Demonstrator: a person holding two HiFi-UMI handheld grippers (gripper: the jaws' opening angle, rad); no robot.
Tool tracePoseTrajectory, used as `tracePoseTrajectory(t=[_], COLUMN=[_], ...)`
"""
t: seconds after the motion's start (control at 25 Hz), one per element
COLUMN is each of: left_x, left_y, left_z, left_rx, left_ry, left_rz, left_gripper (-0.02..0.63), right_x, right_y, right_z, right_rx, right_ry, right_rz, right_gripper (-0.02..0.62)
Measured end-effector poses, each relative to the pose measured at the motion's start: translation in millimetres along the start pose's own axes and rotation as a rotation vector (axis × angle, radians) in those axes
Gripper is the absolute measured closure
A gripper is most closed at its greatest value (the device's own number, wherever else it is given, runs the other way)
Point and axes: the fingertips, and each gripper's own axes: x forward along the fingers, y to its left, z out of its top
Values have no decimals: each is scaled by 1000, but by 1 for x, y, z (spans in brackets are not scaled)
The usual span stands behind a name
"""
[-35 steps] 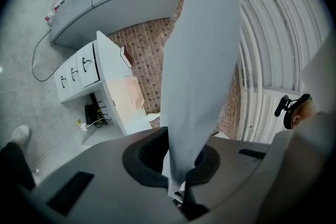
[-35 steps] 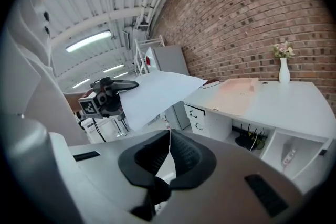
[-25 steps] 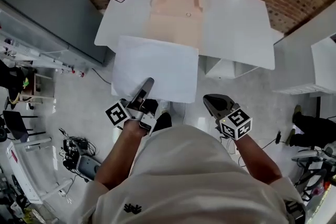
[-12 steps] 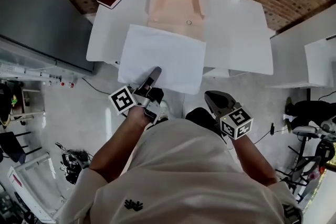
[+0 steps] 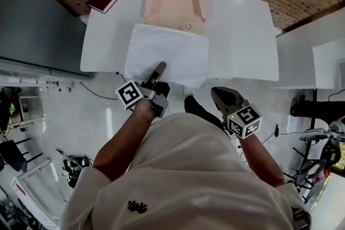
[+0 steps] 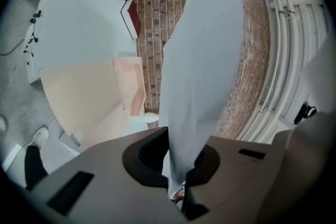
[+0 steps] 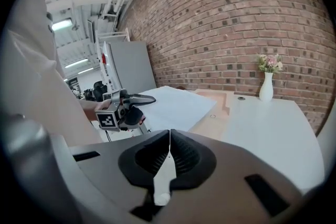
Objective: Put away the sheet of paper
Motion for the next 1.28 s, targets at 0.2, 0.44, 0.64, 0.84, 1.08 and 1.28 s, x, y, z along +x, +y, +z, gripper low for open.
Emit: tracePoseTrajectory(t=[0.2, 0.44, 0.64, 0.84, 1.08, 1.28], left_x=[47, 99, 126, 148, 165, 165], left_y=[21, 48, 73, 95, 123, 146], left_z=[10, 23, 27, 29, 31, 36], left_rx=[-29, -38, -34, -41, -48, -52], left_ry=[-46, -85, -109, -126, -133, -156], left_rz=[37, 83, 127, 154, 188, 233], left_gripper=[583, 583, 583, 583, 583, 583], right_x=[22, 48, 51, 47, 48, 48], right_y=[-56, -120, -162, -200, -233, -246], right_z=[25, 46, 47, 44, 38, 35], right_rx=[-24, -15, -3, 11, 23, 32], right_ry=[16, 16, 15, 24, 43, 59], right_rz=[66, 111, 131, 141, 162, 177], right_gripper=[566, 566, 565, 566, 565, 566])
